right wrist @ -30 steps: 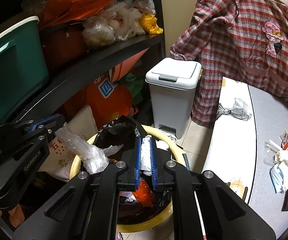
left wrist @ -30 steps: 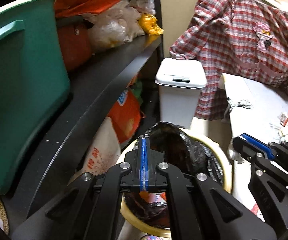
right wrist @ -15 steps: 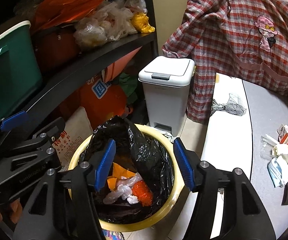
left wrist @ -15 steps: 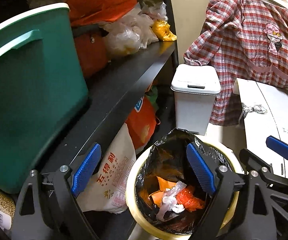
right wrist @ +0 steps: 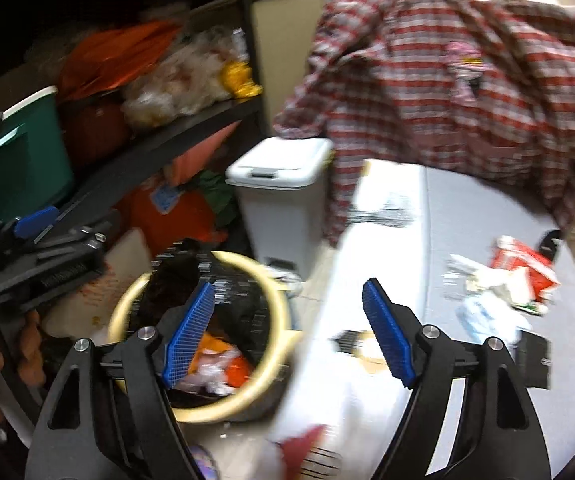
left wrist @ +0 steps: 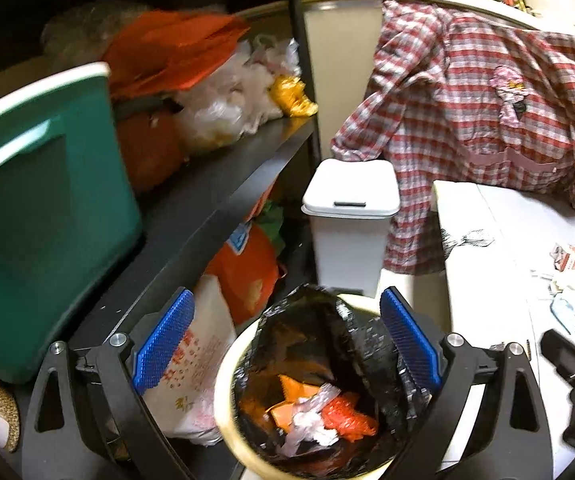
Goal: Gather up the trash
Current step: 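Move the right gripper back to the black pouch on the table, then close the right gripper on the black pouch edge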
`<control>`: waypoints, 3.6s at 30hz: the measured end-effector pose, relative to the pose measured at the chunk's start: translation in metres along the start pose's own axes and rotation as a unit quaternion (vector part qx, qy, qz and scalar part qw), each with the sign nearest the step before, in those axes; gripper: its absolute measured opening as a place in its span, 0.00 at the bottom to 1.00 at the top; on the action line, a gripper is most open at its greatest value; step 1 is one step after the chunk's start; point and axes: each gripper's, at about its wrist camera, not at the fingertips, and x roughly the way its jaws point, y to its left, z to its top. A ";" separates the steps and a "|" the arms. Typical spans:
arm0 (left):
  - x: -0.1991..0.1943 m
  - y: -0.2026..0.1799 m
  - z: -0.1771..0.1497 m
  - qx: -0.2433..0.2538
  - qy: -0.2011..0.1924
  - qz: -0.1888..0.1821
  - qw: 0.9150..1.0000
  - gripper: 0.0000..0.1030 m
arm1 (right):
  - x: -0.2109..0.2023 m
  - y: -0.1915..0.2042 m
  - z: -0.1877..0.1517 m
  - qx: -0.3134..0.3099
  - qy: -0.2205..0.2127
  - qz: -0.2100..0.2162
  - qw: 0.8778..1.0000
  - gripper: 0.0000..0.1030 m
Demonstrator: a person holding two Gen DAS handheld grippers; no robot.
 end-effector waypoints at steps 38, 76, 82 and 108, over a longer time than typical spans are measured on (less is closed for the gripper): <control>-0.002 -0.175 0.014 -0.005 -0.013 -0.163 0.986 0.88 | 0.048 -0.232 -0.092 0.133 0.084 -0.200 0.967 0.68; -0.009 -0.190 -0.001 0.017 -0.026 -0.199 0.980 0.88 | 0.037 -0.285 -0.098 0.234 0.067 -0.235 0.941 0.30; -0.010 -0.188 -0.001 0.017 -0.027 -0.199 0.979 0.88 | 0.033 -0.282 -0.097 0.224 0.050 -0.217 0.949 0.00; -0.015 -0.189 0.002 0.018 -0.039 -0.207 0.978 0.88 | 0.037 -0.266 -0.096 0.173 0.081 -0.204 0.960 0.00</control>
